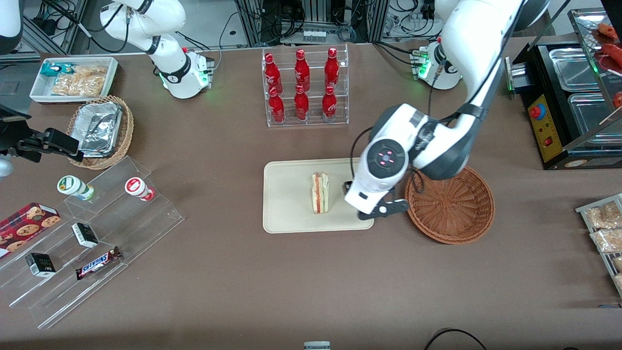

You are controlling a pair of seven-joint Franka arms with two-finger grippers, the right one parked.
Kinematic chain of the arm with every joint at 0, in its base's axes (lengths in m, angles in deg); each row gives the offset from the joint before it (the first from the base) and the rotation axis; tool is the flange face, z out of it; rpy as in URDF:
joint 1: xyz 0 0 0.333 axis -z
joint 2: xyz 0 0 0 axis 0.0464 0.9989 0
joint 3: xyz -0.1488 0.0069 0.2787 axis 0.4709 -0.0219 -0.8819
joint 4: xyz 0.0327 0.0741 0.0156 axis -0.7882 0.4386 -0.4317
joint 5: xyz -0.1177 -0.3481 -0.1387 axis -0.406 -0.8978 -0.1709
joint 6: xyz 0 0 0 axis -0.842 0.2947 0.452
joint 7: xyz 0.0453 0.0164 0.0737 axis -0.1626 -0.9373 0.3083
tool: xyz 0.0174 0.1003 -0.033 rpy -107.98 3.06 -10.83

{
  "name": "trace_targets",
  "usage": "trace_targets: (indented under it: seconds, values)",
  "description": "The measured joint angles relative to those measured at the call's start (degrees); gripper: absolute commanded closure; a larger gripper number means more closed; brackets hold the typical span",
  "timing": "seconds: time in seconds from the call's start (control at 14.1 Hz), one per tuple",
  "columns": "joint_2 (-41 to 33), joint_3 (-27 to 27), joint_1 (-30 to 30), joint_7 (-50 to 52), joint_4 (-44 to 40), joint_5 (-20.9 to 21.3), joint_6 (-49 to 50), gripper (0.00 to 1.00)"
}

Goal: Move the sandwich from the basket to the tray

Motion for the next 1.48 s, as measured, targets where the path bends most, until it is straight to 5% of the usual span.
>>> trace_targets:
  seconds: [0.92,1.48]
  values:
    - [-25.01,-0.42,-18.49,-33.98,18.27,-0.79,3.60,0.00]
    - [-33.67,-10.21,-19.94,-48.83,18.13,-5.04,4.65,0.00]
